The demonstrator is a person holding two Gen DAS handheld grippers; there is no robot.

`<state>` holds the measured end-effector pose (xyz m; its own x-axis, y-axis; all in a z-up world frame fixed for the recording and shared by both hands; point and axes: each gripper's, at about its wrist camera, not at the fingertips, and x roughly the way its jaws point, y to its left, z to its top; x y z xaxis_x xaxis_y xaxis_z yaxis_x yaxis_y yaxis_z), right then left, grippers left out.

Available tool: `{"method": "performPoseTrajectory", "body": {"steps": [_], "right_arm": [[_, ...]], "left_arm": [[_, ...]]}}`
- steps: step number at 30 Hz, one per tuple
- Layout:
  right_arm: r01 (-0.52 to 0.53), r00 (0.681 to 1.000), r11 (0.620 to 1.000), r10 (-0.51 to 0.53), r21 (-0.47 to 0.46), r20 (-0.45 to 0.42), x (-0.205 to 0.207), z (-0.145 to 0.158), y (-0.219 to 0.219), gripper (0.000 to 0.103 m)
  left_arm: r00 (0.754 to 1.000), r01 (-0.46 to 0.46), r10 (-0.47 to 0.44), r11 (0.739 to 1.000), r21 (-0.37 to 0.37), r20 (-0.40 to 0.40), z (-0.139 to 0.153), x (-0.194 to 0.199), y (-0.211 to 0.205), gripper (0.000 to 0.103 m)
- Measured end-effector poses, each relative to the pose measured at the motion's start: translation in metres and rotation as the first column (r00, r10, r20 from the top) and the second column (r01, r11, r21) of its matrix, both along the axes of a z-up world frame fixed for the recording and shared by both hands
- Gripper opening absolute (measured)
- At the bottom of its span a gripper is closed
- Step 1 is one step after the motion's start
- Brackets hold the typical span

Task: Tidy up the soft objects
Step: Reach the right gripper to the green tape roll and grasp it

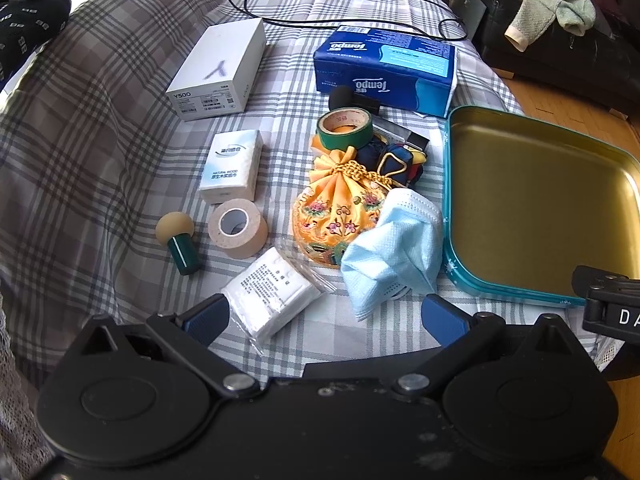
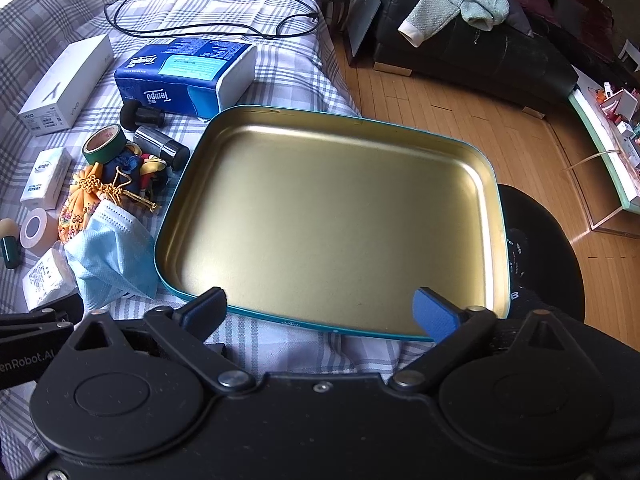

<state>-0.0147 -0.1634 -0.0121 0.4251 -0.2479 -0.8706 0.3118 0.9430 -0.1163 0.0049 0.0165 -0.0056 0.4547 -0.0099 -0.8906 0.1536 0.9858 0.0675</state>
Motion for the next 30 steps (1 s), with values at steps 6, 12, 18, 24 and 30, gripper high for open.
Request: {"method": "performPoseTrajectory", "body": {"steps": [6,12,18,24,30], "right_arm": [[-0.019,1.0,1.0,0.019,0.007,0.007,-0.001,0.002,0.004,0.086],[-0.059,0.998,0.996,0.056,0.071,0.033,-0.001,0.005,0.01,0.086],[-0.117,0.992,0.98,0.107,0.16,0.067,0.001,0.013,0.02,0.086],[-0.165,0.985,0.974,0.156,0.157,0.068,0.006,0.019,0.034,0.084],[-0.183,0.983,0.966,0.181,0.185,0.024,0.018,0.019,0.037,0.08]], "left_arm": [[0.999,-0.034,0.034,0.999,-0.005,0.035,0.005,0.002,0.015,0.103],[0.993,-0.096,0.098,0.995,-0.033,0.06,0.012,0.01,0.044,0.102],[0.982,-0.185,0.188,0.981,-0.063,0.03,0.009,0.021,0.083,0.102],[0.968,-0.247,0.251,0.964,-0.1,0.028,0.019,0.028,0.109,0.102],[0.95,-0.305,0.311,0.945,-0.118,0.035,0.028,0.039,0.131,0.102]]}}
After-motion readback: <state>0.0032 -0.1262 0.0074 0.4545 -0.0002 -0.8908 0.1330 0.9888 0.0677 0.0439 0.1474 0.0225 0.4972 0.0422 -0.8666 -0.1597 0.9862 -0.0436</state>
